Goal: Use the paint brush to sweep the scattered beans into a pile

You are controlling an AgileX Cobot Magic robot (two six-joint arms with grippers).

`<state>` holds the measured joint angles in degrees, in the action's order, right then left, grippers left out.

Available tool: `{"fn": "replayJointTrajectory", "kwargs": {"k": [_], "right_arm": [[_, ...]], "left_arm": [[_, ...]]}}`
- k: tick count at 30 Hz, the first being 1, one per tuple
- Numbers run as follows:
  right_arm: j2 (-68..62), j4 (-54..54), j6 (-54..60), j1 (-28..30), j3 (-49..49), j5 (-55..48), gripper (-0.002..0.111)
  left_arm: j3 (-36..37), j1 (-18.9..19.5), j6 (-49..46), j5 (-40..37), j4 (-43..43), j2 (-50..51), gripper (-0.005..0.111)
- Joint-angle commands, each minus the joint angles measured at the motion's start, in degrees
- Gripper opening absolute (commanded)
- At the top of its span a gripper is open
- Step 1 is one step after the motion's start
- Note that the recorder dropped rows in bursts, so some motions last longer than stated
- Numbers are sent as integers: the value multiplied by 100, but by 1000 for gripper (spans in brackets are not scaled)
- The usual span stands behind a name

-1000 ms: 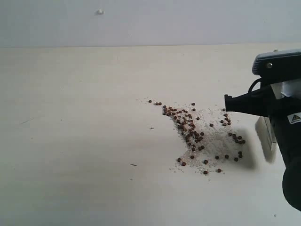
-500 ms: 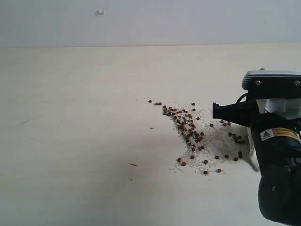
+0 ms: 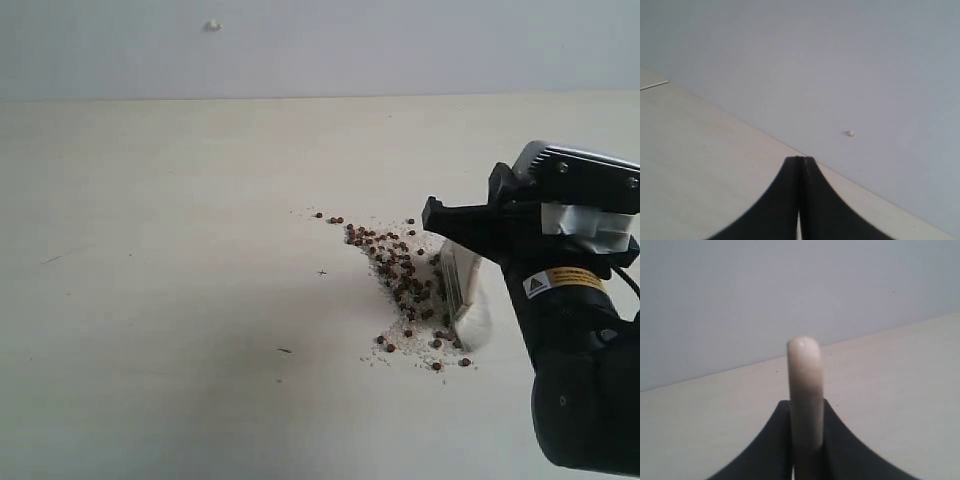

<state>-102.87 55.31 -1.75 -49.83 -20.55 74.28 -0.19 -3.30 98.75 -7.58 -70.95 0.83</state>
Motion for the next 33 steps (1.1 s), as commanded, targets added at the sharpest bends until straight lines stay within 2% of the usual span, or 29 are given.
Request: {"fn": "replayJointTrajectory", "kwargs": {"k": [1,6,18,23,28,33], "right_arm": [[-117,-193,-142,-1,-1,-432,0],[-2,-142,460,-13,10,-432,0],[1703,182,3004,-13,20,-432,0],[1991,486,3950,-13,20,-432,0],[1969,-167,4041,516,20,-432,0],[1637,-728,3578,1388,10,-432,0]], "left_arm": [[19,7,-5,-10,-45,-41,0],[19,7,-5,-10,-45,-41,0],[19,7,-5,-10,-45,-41,0],[19,7,-5,-10,-45,-41,0],[19,7,-5,-10,-45,-41,0],[19,7,-5,-10,-45,-41,0]]}}
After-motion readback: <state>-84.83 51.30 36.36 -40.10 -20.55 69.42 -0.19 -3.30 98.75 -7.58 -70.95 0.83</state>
